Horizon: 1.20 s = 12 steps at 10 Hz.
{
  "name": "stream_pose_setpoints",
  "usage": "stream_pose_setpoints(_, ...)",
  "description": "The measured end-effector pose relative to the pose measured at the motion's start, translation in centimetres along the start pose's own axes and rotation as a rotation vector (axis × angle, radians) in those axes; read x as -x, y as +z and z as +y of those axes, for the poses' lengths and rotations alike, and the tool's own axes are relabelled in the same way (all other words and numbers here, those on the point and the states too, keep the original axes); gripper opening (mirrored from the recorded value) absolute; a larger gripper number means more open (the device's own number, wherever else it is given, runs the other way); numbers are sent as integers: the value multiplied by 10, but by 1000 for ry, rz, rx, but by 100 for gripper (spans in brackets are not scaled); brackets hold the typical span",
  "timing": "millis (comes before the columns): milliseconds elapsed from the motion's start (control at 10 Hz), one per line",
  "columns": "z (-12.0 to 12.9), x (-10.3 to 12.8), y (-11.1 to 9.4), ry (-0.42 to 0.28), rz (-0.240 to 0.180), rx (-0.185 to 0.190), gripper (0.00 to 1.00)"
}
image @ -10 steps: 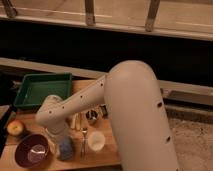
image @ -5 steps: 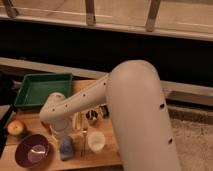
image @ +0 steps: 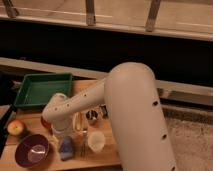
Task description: Place sponge in metal cup
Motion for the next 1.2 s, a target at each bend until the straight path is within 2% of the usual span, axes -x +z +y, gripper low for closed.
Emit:
stream_pose_setpoints(200,4,2,6,-6,5,20,72)
stream_pose_setpoints(300,5,3,8,-11,6,24,68)
stream_pose_setpoints(500,7,3,10,-30,-1,23,47)
stream_pose_setpoints(900,5,1,-2,-45,-29,12,8)
stream_pose_setpoints(1000,4,1,-5,-47,-36,10,2)
stream_pose_setpoints(1200,3,0,-17,-56,-58,0,0)
